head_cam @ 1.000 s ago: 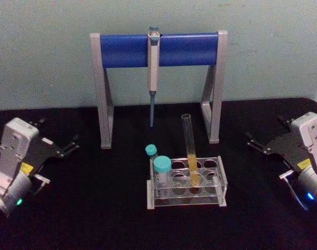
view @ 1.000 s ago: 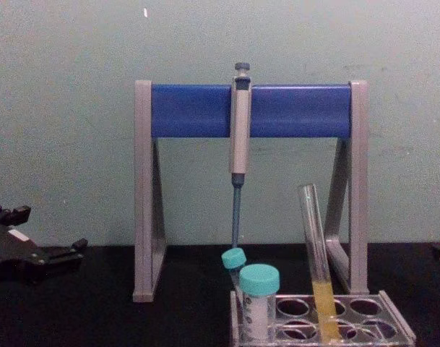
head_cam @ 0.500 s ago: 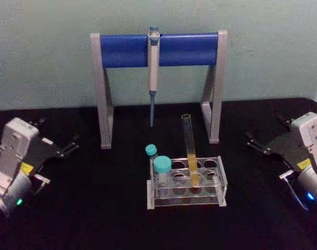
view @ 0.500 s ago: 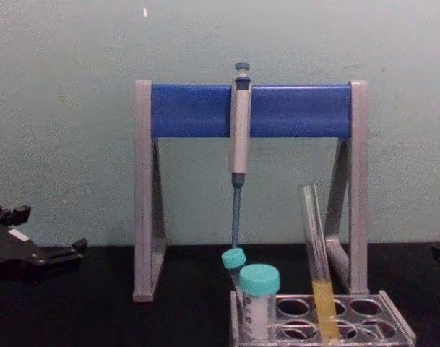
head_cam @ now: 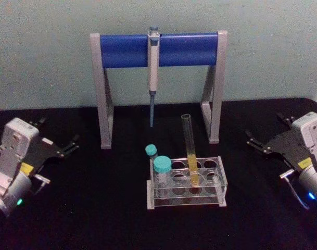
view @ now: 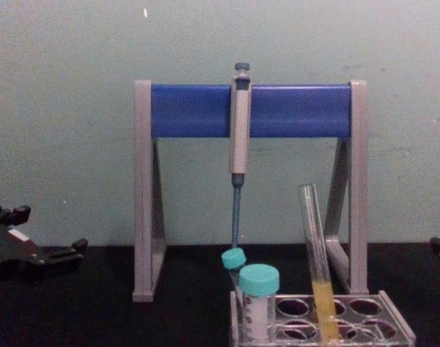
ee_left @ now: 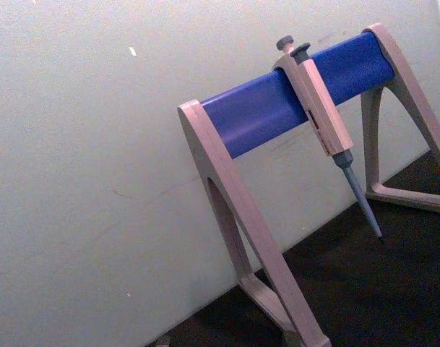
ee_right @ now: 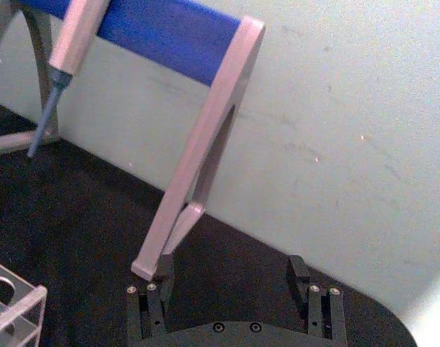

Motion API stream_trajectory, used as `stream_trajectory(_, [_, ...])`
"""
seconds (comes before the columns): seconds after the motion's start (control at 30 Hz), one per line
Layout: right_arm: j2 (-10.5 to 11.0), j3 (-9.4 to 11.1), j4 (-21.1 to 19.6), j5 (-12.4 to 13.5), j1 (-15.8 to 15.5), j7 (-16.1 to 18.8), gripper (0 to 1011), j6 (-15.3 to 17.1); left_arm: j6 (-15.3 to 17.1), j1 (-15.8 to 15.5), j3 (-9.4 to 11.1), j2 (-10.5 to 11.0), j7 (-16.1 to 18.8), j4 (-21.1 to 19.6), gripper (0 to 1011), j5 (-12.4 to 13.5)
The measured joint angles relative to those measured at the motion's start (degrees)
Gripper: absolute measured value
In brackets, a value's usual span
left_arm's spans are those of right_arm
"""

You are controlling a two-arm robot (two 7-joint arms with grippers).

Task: Pick up the test tube from the test tube rack, shake it, then place it back into the test tube rack.

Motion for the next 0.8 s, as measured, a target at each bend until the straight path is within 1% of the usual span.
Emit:
stream_trajectory(0.1, [0.0,0.3,-0.4,-0.2,-0.2,0.5,1000,-0.7,0.0,0.0,0.0,0.0,0.0,0.0,1002,0.0])
stream_trajectory(0.2, [-0.1,0.7,-0.8,-0.3,-0.4,1.6,1000,-2.2,0.0,0.0,0.0,0.0,0.0,0.0,1001,0.0])
stream_trajectory(0.3, [-0.4,1.1,-1.1,0.5,-0.5,4.0,1000,-4.8,0.0,0.0,0.0,0.0,0.0,0.0,1001,0.0])
stream_trajectory(0.4, [-0.7,1.3,-1.2,1.4,-0.4,5.7,1000,-6.2,0.0,0.0,0.0,0.0,0.0,0.0,1001,0.0])
stream_trajectory(0.47, [-1.0,1.5,-1.4,2.5,-0.3,7.6,1000,-7.3,0.0,0.0,0.0,0.0,0.0,0.0,1001,0.0])
stream_trajectory(0.5, [-1.2,1.6,-1.5,3.4,-0.2,9.0,1000,-8.0,0.0,0.0,0.0,0.0,0.0,0.0,1001,0.0])
stream_trajectory(0.63, [-1.7,1.7,-1.8,5.4,0.0,11.9,1000,-9.0,0.0,0.0,0.0,0.0,0.0,0.0,1001,0.0])
stream_trajectory(0.67, [-2.0,1.8,-1.9,6.5,0.1,13.3,1000,-9.4,0.0,0.0,0.0,0.0,0.0,0.0,1001,0.0])
stream_trajectory(0.8, [-2.7,1.8,-2.0,9.0,0.4,16.7,1000,-9.8,0.0,0.0,0.0,0.0,0.0,0.0,1001,0.0])
